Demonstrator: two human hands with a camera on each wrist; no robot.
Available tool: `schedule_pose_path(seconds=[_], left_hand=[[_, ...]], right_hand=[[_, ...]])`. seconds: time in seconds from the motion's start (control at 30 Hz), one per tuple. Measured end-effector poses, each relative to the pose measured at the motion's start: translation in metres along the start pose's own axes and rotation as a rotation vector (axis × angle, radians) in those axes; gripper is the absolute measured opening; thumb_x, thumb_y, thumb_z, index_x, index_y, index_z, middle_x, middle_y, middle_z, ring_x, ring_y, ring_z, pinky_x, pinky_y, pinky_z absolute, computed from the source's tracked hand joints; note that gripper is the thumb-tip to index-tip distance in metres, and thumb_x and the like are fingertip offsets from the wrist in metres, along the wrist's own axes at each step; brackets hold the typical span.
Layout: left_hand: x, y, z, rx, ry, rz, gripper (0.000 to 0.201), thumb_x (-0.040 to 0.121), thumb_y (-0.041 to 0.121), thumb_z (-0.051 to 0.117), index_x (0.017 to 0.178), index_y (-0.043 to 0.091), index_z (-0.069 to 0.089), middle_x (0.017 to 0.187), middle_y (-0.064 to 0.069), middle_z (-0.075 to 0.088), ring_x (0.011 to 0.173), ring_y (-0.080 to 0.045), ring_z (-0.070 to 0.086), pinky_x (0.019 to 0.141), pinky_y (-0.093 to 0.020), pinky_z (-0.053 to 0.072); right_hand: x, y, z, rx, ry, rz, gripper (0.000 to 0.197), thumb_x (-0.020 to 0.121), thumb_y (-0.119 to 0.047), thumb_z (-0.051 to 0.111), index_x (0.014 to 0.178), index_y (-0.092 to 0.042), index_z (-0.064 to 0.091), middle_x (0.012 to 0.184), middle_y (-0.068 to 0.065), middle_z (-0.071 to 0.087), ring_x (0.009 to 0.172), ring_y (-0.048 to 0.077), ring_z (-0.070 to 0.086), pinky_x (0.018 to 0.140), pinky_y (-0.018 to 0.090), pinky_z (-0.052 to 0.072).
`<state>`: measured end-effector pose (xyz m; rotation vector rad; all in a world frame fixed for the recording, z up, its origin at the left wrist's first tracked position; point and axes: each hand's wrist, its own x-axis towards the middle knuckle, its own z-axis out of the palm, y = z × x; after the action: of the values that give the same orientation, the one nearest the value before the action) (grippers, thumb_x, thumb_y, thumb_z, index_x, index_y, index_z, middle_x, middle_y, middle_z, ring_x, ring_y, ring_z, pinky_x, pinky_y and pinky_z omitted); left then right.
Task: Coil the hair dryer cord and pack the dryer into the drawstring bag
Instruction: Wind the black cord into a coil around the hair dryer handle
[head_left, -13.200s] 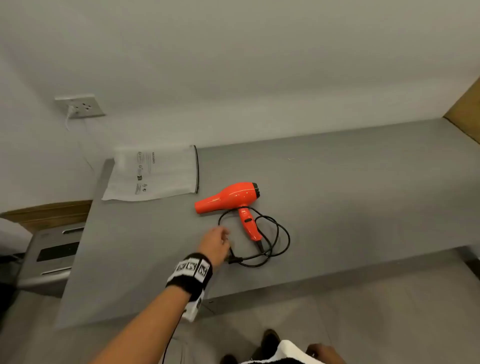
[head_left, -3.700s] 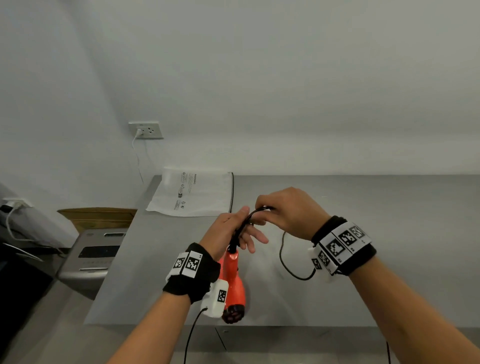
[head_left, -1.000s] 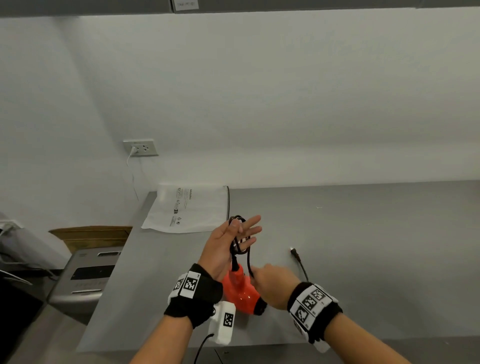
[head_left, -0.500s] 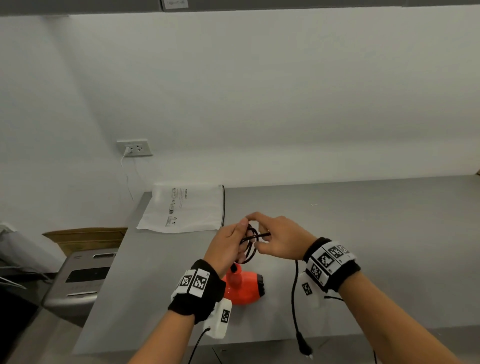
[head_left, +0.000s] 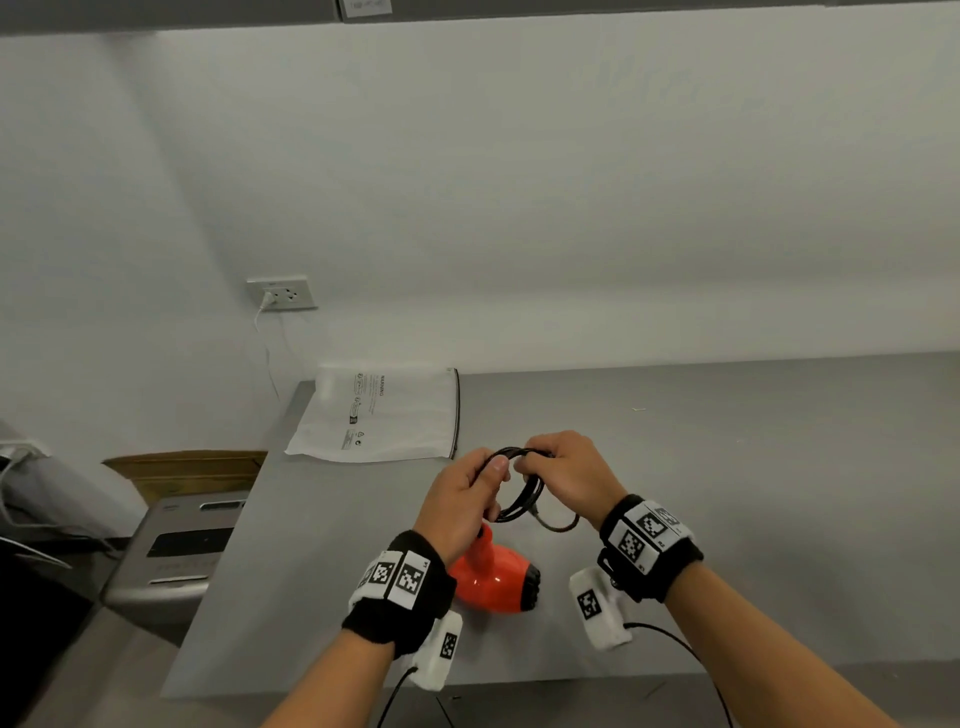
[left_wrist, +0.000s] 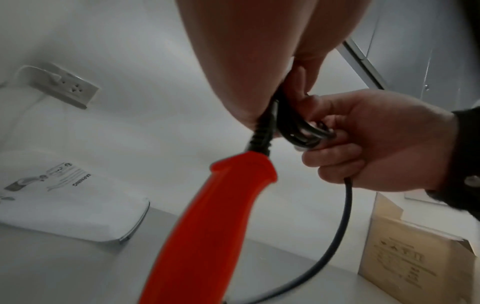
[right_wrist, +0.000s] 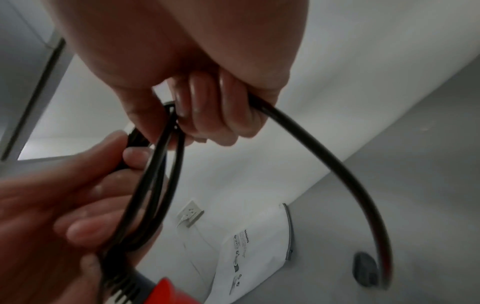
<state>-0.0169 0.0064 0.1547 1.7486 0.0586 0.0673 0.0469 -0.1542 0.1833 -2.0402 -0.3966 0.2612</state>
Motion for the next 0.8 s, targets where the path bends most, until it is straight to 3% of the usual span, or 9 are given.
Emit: schedule_pose_path(seconds=[0.13, 0.2, 0.33, 0.4, 0.5, 0.6, 0.67, 0.73, 0.8], left_hand=[[0.009, 0.0, 0.004, -0.076, 0.094, -0.051, 0.027, 0.104, 0.025, 0.048, 0.08, 0.014, 0.056, 0.053, 0.013, 0.035, 0.045, -0.008, 0.03, 0.048, -0.026, 0.03], [0.01, -0.001, 0.0, -0.1, 0.113, -0.068, 0.028, 0.105, 0.025, 0.048, 0.08, 0.013, 0.055, 0.054, 0.011, 0.033, 0.046, -0.009, 0.027, 0.046, -0.024, 0.027], [0.014, -0.005, -0.009, -0.19, 0.133, -0.083, 0.028, 0.105, 0.023, 0.047, 0.08, 0.012, 0.054, 0.055, 0.01, 0.029, 0.048, -0.009, 0.022, 0.043, -0.021, 0.024], [0.016, -0.007, -0.012, -0.205, 0.139, -0.085, 0.027, 0.105, 0.023, 0.047, 0.082, 0.01, 0.054, 0.054, 0.01, 0.029, 0.047, -0.009, 0.022, 0.042, -0.02, 0.024], [0.018, -0.009, -0.014, -0.216, 0.14, -0.075, 0.027, 0.106, 0.023, 0.047, 0.084, 0.009, 0.055, 0.055, 0.009, 0.028, 0.046, -0.008, 0.021, 0.041, -0.02, 0.023], [0.019, -0.011, -0.012, -0.218, 0.128, -0.07, 0.027, 0.106, 0.024, 0.047, 0.084, 0.009, 0.055, 0.054, 0.01, 0.028, 0.045, -0.008, 0.021, 0.041, -0.02, 0.023], [0.02, -0.012, -0.01, -0.225, 0.124, -0.067, 0.028, 0.106, 0.025, 0.046, 0.084, 0.01, 0.054, 0.054, 0.01, 0.028, 0.045, -0.007, 0.021, 0.041, -0.02, 0.023], [0.023, -0.011, -0.01, -0.244, 0.131, -0.065, 0.028, 0.106, 0.024, 0.045, 0.083, 0.009, 0.053, 0.055, 0.01, 0.027, 0.045, -0.007, 0.021, 0.04, -0.019, 0.023], [0.026, -0.01, -0.009, -0.245, 0.128, -0.066, 0.029, 0.106, 0.024, 0.045, 0.083, 0.009, 0.052, 0.056, 0.009, 0.026, 0.046, -0.008, 0.02, 0.04, -0.019, 0.022]], right_hand=[[0.005, 0.028, -0.002, 0.044, -0.048, 0.008, 0.03, 0.088, -0.036, 0.07, 0.068, -0.014, 0.063, 0.049, -0.012, 0.043, 0.047, 0.008, 0.038, 0.048, 0.02, 0.032], [-0.001, 0.053, -0.002, -0.029, -0.075, 0.007, 0.025, 0.092, -0.031, 0.065, 0.077, -0.012, 0.068, 0.053, -0.01, 0.05, 0.049, 0.009, 0.046, 0.051, 0.022, 0.041], [-0.021, 0.122, 0.009, -0.274, -0.169, 0.115, 0.023, 0.094, -0.021, 0.06, 0.072, -0.024, 0.069, 0.074, -0.004, 0.063, 0.074, 0.016, 0.063, 0.074, 0.029, 0.049], [-0.029, 0.15, 0.015, -0.444, -0.236, 0.163, 0.018, 0.095, -0.025, 0.061, 0.083, -0.017, 0.073, 0.088, 0.0, 0.059, 0.083, 0.02, 0.06, 0.08, 0.029, 0.045], [-0.041, 0.175, 0.02, -0.519, -0.26, 0.241, 0.022, 0.095, -0.026, 0.063, 0.103, -0.01, 0.074, 0.089, 0.001, 0.056, 0.083, 0.018, 0.055, 0.076, 0.025, 0.041], [-0.048, 0.182, 0.019, -0.458, -0.265, 0.328, 0.02, 0.095, -0.024, 0.063, 0.1, -0.008, 0.074, 0.08, 0.002, 0.063, 0.076, 0.02, 0.061, 0.067, 0.022, 0.041], [-0.049, 0.17, 0.016, -0.307, -0.218, 0.34, 0.015, 0.094, -0.018, 0.064, 0.087, -0.008, 0.072, 0.073, 0.006, 0.067, 0.064, 0.022, 0.067, 0.065, 0.031, 0.053], [-0.046, 0.143, 0.013, -0.025, -0.066, 0.27, 0.016, 0.093, -0.011, 0.066, 0.079, -0.004, 0.07, 0.066, 0.009, 0.068, 0.053, 0.017, 0.066, 0.064, 0.04, 0.059], [-0.041, 0.102, 0.005, 0.203, 0.123, 0.111, 0.014, 0.091, -0.007, 0.068, 0.08, 0.0, 0.072, 0.063, 0.014, 0.07, 0.054, 0.02, 0.066, 0.061, 0.04, 0.058]])
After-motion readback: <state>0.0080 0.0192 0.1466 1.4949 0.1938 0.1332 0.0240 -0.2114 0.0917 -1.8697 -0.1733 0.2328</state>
